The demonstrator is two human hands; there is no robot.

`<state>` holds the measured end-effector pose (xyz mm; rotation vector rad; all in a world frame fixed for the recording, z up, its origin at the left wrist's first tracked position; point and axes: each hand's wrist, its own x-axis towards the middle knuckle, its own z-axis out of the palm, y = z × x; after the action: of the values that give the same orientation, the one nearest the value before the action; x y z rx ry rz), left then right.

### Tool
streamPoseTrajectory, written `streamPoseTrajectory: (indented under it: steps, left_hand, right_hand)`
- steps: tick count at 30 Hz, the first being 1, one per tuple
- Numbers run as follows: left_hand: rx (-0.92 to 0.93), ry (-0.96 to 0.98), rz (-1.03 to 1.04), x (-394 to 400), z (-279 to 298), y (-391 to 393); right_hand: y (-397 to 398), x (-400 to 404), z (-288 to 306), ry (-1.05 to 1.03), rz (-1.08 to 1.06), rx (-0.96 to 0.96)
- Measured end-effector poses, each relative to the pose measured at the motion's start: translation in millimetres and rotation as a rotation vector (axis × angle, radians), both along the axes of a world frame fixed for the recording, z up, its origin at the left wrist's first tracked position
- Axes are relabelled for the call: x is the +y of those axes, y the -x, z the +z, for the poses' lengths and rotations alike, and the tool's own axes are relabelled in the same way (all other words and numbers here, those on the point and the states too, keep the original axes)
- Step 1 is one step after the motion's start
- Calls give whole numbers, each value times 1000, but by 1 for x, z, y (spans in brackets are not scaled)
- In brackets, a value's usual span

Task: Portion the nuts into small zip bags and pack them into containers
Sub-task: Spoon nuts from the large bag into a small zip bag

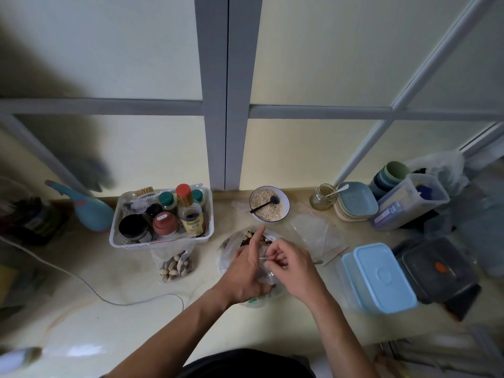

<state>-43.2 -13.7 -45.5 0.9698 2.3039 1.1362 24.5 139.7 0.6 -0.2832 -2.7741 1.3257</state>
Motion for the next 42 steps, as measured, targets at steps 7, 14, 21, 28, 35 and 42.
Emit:
streamPoseTrajectory:
  steps: [7,14,21,28,35,42]
  left_hand:
    - [59,-89,-23,0,-2,2]
    - [-1,-101,-57,-5,-7,-4]
    - [-109,-119,36,-8,-9,-1]
    - [-106,-169,-49,-4,0,-6]
    - [-140,-157,-69,-5,-3,-3]
    - [-183,-100,-92,-10,-5,-1]
  right_hand:
    - [1,2,3,-12,97,-396]
    - [0,5,10,176,137,-332]
    - [-1,8,13,490,50,-338]
    - [8,3,8,241,161,-312]
    - [9,2,16,25,306,-494]
    - [9,1,17,-37,336,-598]
